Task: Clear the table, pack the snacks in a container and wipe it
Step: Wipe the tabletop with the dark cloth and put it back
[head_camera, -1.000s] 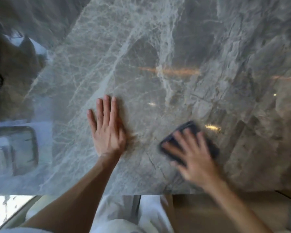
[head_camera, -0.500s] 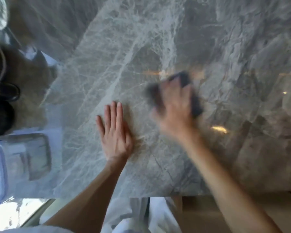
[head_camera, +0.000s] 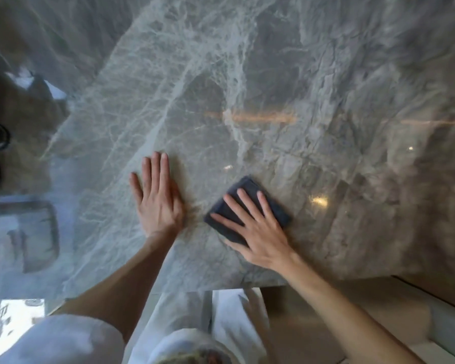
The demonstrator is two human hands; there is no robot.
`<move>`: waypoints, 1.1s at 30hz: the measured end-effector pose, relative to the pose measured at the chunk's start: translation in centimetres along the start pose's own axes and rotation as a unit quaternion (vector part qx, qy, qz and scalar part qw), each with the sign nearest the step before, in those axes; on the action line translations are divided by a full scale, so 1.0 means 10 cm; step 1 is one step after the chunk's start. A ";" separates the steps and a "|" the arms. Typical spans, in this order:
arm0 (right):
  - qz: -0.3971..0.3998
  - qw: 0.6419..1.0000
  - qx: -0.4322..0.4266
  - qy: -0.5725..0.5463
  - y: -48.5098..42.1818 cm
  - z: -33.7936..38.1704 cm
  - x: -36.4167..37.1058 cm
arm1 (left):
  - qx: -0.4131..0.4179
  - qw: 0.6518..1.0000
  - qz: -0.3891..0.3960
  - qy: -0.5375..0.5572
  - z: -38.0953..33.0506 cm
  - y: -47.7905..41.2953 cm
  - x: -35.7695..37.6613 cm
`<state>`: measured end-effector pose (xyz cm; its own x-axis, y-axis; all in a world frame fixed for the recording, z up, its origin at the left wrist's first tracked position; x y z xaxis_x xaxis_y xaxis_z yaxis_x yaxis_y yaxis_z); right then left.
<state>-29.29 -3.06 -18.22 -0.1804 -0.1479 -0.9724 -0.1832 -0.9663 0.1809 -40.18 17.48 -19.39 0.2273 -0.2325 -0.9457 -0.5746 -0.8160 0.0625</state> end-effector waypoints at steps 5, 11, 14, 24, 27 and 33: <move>0.025 0.997 0.077 0.013 0.31 -0.80 -0.06 | -0.002 1.000 -0.004 -0.003 0.03 0.00 0.05; 0.007 0.956 0.290 -0.041 -0.21 -0.62 -0.12 | -0.001 1.000 -0.005 -0.001 0.04 0.01 0.06; -0.003 0.984 0.172 -0.045 -0.40 -0.32 -0.15 | -0.006 1.000 -0.006 0.016 0.00 0.01 -0.01; 0.122 0.963 -0.211 -0.117 0.11 -0.21 -0.20 | -0.027 0.995 0.053 0.083 -0.08 0.00 -0.20; 0.211 0.939 -0.176 -0.205 0.36 -0.25 -0.23 | -0.035 0.992 0.075 0.093 -0.11 -0.03 -0.22; 0.369 0.566 0.289 -0.678 0.51 -0.59 -0.59 | -0.013 0.975 0.130 0.179 -0.72 0.20 -0.24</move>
<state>-23.49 -8.36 -12.41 -0.9183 0.2102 0.3355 0.2110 -0.4573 0.8639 -36.19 12.62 -14.68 0.3392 -0.5990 -0.7254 -0.6302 -0.7171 0.2975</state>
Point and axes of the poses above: each hand's wrist, its own y-axis away from the middle knuckle, its own x-axis out of the palm, z = x × y, the point moved 3 cm from there along -y, towards the middle knuckle, and after that the axes turned 5 degrees about -z, right-handed, at the moved point
